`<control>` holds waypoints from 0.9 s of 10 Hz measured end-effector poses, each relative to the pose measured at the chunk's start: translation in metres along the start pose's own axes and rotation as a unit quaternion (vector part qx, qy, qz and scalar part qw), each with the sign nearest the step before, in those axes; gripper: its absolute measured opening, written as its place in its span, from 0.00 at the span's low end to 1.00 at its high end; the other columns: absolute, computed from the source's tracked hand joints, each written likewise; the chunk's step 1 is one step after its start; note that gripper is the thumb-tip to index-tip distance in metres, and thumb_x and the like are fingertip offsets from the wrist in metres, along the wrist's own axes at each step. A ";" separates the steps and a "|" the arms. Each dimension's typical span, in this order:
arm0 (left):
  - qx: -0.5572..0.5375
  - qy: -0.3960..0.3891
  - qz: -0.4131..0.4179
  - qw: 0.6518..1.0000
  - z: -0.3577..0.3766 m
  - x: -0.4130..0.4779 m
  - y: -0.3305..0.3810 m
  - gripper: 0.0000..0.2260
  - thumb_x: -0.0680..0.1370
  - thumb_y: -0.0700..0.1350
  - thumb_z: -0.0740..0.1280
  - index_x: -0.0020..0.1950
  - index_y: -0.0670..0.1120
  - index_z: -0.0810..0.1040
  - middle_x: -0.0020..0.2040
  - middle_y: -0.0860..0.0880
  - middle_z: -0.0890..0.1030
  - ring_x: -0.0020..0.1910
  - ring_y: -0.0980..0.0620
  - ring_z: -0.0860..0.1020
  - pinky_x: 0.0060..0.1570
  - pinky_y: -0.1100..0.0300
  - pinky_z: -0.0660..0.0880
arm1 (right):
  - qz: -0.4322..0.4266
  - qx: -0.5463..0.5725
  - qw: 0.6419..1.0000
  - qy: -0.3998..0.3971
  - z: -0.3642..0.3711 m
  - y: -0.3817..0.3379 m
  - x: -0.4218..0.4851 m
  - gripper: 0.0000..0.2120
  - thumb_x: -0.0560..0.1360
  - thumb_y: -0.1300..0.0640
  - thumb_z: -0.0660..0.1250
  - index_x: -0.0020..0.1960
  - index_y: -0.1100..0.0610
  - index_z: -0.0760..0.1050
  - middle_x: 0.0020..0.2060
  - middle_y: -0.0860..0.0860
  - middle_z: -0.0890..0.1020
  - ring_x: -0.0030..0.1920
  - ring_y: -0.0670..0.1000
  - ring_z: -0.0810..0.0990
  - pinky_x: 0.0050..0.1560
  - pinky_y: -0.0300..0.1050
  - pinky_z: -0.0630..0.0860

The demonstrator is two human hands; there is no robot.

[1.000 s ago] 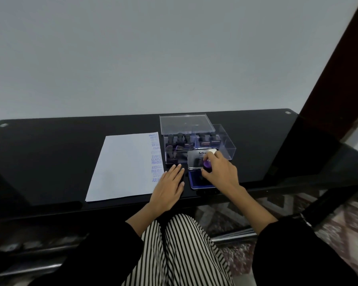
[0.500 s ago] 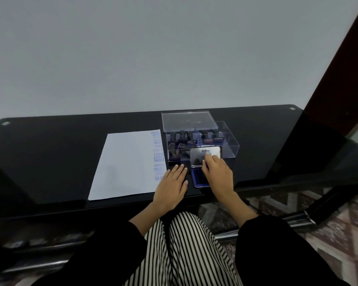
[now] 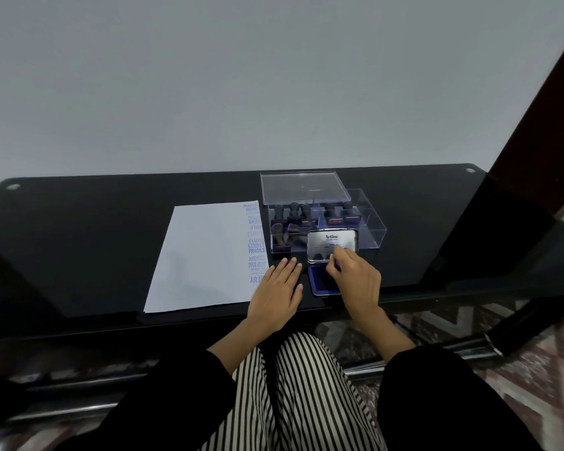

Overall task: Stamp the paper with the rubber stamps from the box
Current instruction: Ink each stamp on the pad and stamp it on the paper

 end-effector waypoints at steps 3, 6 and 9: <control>0.002 -0.006 0.000 1.000 -0.001 0.001 0.000 0.23 0.82 0.51 0.46 0.77 0.46 0.51 0.78 0.50 0.52 0.77 0.54 0.48 0.75 0.58 0.43 | 0.001 -0.015 0.987 -0.157 0.006 -0.003 0.034 0.08 0.78 0.56 0.57 0.46 0.57 0.73 0.39 0.56 0.82 0.40 0.57 0.80 0.33 0.44 0.65; -0.004 0.000 0.000 1.000 -0.001 0.000 0.000 0.22 0.83 0.50 0.48 0.77 0.47 0.51 0.78 0.50 0.52 0.77 0.54 0.48 0.76 0.58 0.43 | 0.021 0.031 0.997 -0.062 0.010 0.000 0.013 0.07 0.76 0.58 0.64 0.40 0.59 0.73 0.31 0.54 0.79 0.26 0.52 0.73 0.23 0.40 0.63; -0.001 -0.006 -0.003 1.000 -0.003 0.000 0.002 0.22 0.83 0.50 0.47 0.77 0.47 0.51 0.78 0.50 0.52 0.77 0.54 0.48 0.76 0.58 0.43 | -0.015 -0.003 0.999 0.042 0.009 0.006 -0.012 0.11 0.67 0.61 0.74 0.34 0.57 0.72 0.25 0.49 0.74 0.22 0.47 0.71 0.17 0.38 0.62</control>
Point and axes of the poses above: each hand's wrist, its own x-axis towards the middle knuckle, its own z-axis out of the palm, y = z × x, the point moved 1 cm from there along x, towards the middle knuckle
